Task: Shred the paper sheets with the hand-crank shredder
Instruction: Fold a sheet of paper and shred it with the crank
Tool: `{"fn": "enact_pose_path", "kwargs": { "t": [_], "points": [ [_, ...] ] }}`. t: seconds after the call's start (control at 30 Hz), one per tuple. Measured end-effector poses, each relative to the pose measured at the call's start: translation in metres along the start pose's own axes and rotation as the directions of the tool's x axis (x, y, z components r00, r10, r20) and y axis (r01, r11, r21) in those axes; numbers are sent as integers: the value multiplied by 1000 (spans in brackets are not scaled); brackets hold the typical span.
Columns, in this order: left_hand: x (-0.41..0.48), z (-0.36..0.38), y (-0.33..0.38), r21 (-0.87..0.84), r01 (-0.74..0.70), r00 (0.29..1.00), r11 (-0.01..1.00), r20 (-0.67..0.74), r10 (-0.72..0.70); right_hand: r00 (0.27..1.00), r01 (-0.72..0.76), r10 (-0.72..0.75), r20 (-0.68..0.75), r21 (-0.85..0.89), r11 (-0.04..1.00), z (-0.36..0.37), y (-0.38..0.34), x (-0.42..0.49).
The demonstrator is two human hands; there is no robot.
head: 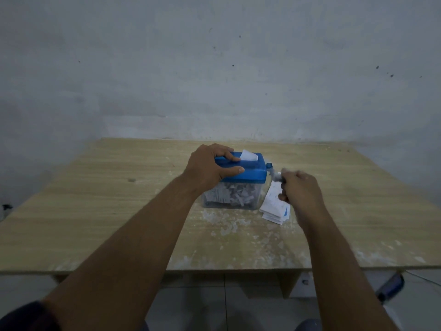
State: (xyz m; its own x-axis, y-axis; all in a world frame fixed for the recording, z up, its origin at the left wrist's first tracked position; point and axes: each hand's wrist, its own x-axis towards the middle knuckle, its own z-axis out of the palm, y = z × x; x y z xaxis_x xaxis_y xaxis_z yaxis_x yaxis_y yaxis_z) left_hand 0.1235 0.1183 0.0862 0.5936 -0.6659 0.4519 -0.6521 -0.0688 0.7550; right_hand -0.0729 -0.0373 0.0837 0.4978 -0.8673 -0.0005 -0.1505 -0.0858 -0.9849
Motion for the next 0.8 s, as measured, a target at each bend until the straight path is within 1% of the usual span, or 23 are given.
{"fn": "enact_pose_path", "kwargs": {
  "t": [0.07, 0.13, 0.2, 0.3, 0.4, 0.53, 0.7, 0.73, 0.8],
  "points": [
    [0, -1, 1, 4, -2, 1000, 1000, 8, 2, 999, 31, -31, 34, 26, 999, -3, -18, 8],
    [0, -3, 2, 7, -8, 1000, 1000, 25, 7, 995, 81, -79, 67, -23, 996, -5, -35, 16],
    [1, -4, 2, 15, -23, 999, 1000, 43, 22, 991, 120, -119, 69, -11, 993, -4, -46, 28],
    [1, -5, 2, 6, -22, 999, 1000, 49, 22, 987, 138, -134, 93, -32, 990, 5, -58, 52],
    [1, -3, 0, -9, -25, 999, 1000, 40, 25, 990, 105, -93, 104, -107, 989, 20, -55, 76],
    [0, -1, -2, -26, -24, 1000, 999, 13, 25, 992, 17, 9, 129, -195, 981, 33, -23, 85],
    [0, 1, -3, -37, -18, 1000, 999, -3, 18, 984, -93, 115, 133, -162, 982, 30, 26, 69],
    [0, 1, -4, -41, -15, 1000, 999, -6, 15, 984, -101, 123, 132, -162, 982, 29, 32, 62],
    [1, 2, -4, -55, -12, 1000, 998, -6, 12, 993, -66, 80, 83, -159, 985, 25, 42, 45]
  ]
}}
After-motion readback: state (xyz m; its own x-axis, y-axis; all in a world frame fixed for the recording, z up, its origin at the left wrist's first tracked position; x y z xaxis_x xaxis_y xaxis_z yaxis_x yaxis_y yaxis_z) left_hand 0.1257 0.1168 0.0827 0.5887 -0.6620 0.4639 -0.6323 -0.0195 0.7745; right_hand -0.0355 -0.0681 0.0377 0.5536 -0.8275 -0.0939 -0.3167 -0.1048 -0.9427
